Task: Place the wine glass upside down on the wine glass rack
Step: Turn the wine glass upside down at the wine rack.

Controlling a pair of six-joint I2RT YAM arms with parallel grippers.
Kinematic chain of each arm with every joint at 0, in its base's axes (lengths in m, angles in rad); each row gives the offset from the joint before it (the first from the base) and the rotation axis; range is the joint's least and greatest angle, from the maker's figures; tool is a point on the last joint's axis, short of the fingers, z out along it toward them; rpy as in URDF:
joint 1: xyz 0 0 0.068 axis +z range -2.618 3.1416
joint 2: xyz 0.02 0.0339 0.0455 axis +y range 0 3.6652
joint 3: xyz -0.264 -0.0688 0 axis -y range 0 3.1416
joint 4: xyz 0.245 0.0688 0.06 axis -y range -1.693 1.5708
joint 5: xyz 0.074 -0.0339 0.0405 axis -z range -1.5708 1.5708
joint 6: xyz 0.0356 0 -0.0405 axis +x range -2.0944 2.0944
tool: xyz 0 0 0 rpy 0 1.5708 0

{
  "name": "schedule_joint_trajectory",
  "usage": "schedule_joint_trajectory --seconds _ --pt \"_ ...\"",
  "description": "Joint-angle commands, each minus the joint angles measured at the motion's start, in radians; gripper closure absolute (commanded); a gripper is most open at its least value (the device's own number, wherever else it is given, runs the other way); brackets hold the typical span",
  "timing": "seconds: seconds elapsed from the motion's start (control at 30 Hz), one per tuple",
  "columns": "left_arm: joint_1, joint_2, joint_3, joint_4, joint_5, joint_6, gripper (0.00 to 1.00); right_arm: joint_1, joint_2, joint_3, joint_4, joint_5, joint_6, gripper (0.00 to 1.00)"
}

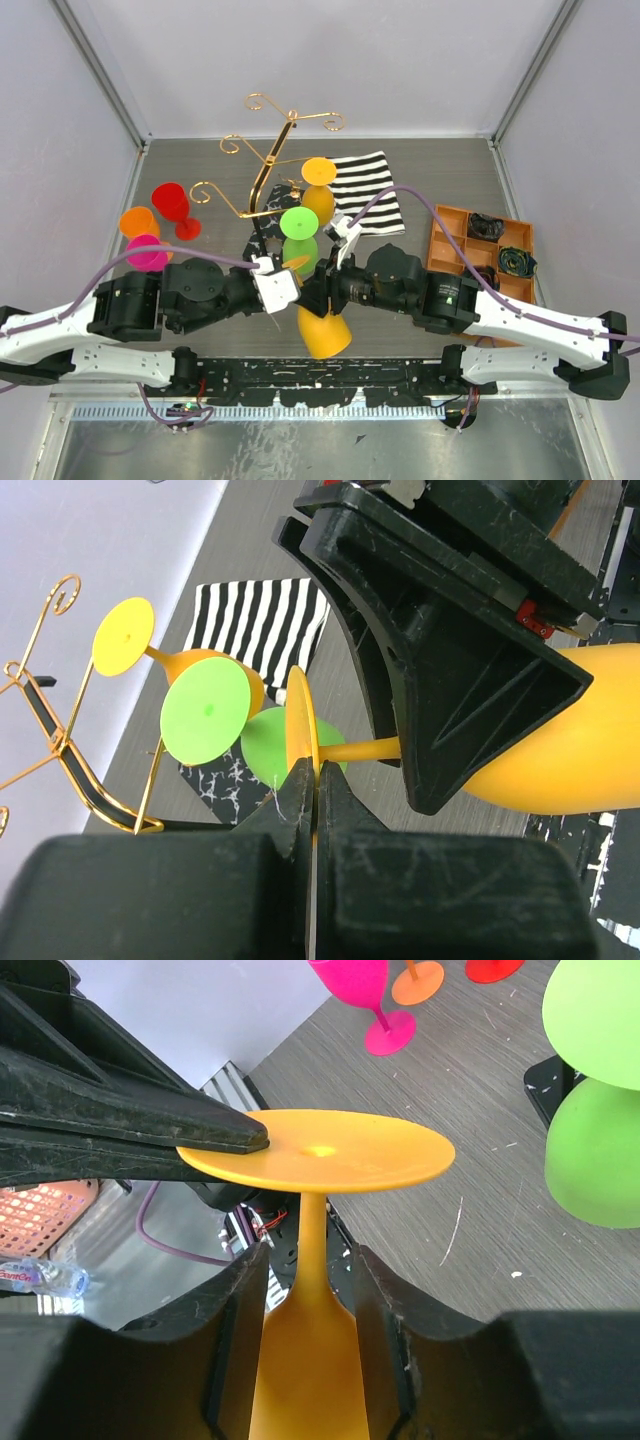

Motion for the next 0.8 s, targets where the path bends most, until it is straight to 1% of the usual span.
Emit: schedule_joint_trajectory --seconds 0.0,0.17,0.5,0.77 --pt "-0.001 0.005 0.014 0.035 -0.004 0.024 1.0 -0.015 -0.019 -0.011 0.065 -0.041 0.012 0.57" --pt "-0.001 0.012 0.018 0.035 -0.006 0.03 1.0 -0.021 -0.038 -0.026 0.065 -0.024 0.013 0.58" --pt "-0.001 0.01 0.015 0.035 -0.034 0.028 1.0 -0.022 -0.044 -0.042 0.073 -0.005 0.01 0.7" --pt "-0.001 0.022 0.019 0.027 -0.063 0.031 1.0 -0.021 -0.042 -0.048 0.076 -0.01 0.004 0.68"
